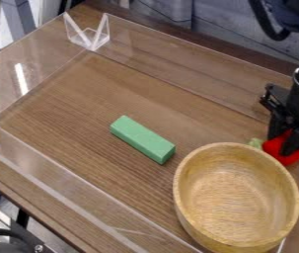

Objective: Move the red fruit to the left

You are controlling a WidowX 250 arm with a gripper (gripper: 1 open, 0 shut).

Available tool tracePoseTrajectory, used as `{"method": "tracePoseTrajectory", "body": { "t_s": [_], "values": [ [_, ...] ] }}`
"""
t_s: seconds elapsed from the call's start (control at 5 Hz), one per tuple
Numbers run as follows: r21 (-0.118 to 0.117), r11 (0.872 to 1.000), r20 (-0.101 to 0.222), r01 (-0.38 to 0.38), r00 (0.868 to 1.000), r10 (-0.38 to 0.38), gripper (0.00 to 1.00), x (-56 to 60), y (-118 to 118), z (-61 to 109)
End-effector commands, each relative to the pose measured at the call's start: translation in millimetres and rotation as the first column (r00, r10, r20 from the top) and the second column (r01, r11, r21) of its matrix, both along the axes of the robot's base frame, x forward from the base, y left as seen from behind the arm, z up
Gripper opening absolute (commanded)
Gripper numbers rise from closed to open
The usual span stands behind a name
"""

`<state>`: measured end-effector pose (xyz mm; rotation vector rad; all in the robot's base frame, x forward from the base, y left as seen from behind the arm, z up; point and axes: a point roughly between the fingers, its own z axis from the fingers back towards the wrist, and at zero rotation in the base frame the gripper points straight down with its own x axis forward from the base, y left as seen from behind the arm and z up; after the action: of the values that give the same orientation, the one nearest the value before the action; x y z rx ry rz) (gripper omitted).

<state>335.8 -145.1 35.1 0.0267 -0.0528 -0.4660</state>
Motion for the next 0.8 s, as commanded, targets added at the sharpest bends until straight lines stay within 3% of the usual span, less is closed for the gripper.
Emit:
{"method": "tracePoseTrajectory", "body": {
  "t_s": [0.0,0.2,0.4,0.6],
  "values": [
    [-0.02,1.0,0.055,-0.017,0.998,0.019,0.0,6.7,-11.9,12.6],
    [-0.025,0.999,0.066,0.047,0.997,-0.045,0.0,2.5,-14.0,14.0],
    [-0.029,0.994,0.072,0.108,0.992,-0.106,1.0,-1.7,-15.0,14.5],
    [-0.031,0.994,0.085,0.103,0.991,-0.1,1.0,-0.8,-13.9,14.1]
  ]
}}
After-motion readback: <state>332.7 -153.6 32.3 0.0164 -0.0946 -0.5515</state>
